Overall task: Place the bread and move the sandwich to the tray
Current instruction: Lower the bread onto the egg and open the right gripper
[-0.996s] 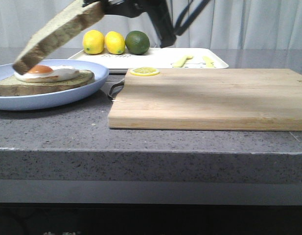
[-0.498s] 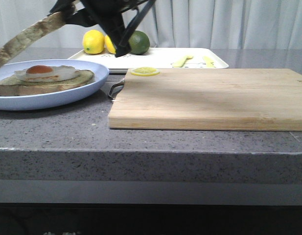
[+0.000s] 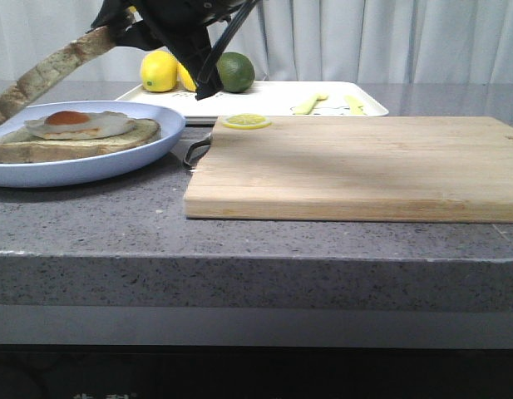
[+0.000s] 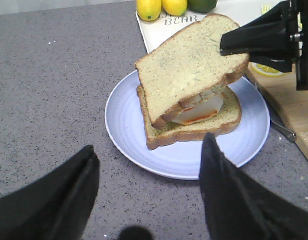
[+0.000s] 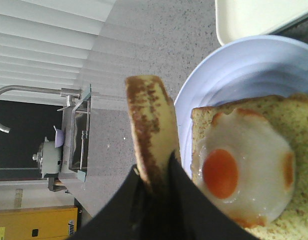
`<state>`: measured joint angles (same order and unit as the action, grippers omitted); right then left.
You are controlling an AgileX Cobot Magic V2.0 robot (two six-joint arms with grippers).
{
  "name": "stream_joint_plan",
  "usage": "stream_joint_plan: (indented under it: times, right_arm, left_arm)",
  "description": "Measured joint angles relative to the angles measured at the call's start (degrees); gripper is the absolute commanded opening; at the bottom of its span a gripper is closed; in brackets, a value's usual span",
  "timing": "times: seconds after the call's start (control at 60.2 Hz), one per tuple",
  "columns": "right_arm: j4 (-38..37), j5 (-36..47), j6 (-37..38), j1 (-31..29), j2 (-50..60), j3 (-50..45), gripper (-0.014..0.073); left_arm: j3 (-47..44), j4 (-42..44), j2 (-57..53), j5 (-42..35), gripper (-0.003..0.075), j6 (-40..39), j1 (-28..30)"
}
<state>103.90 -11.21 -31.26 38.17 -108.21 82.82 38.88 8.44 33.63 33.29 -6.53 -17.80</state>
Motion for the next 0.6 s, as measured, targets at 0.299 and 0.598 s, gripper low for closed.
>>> stream_joint_plan:
  times: [0.299, 0.598]
  right_arm:
    - [-0.31, 0.13, -0.25, 0.00, -0.51, 0.00, 0.0398]
    - [-15.21, -0.22, -0.45, -0.12, 0.11, -0.69, 0.0405]
  left_arm:
    - [0.00, 0.00, 0.00, 0.00, 0.0432, 0.00, 0.00]
    - [0.00, 0.00, 0.00, 0.00, 0.0432, 0.00, 0.00]
